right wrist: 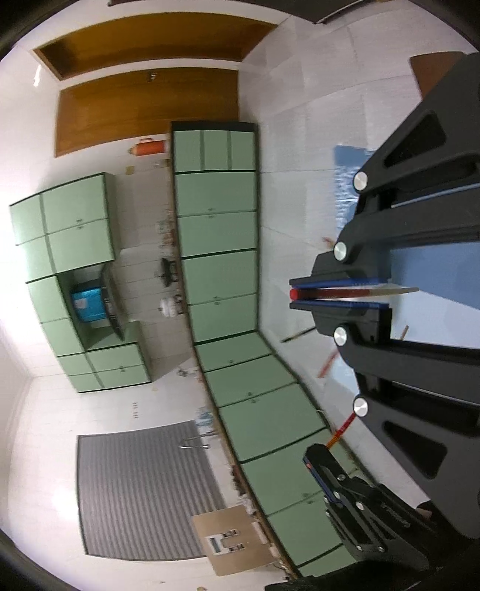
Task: Organize utensils
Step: 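Lift both chopsticks and carry them over the white holder, then lower both chopsticks into the white holder and open both tools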
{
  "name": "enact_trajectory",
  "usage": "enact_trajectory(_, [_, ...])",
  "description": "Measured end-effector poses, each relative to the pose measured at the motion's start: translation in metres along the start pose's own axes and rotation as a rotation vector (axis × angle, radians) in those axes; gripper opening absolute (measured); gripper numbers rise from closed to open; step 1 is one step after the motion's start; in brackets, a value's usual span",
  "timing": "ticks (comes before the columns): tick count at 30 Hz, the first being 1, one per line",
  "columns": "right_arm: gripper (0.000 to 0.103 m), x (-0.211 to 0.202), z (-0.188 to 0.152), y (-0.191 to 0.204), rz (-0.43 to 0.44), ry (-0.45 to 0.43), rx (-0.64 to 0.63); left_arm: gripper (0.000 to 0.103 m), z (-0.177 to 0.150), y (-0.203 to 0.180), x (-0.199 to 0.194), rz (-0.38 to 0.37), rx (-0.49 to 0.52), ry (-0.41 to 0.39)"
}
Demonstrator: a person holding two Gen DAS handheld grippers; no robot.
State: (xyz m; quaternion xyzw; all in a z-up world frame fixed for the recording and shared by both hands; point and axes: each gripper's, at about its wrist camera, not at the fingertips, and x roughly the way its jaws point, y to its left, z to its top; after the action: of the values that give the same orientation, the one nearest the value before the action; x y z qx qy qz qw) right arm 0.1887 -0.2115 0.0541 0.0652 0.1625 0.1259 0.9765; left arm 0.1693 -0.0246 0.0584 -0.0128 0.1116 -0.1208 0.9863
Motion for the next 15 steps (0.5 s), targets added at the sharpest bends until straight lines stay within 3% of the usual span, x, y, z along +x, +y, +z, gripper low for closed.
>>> enact_trajectory(8, [0.005, 0.031, 0.045, -0.004, -0.035, -0.101, -0.006, 0.006, 0.039, 0.01, 0.033, 0.036, -0.006, -0.087])
enact_trajectory(15, [0.005, 0.079, 0.048, -0.009, -0.055, -0.088, -0.038, 0.006, 0.039, 0.02, 0.087, 0.042, -0.021, -0.041])
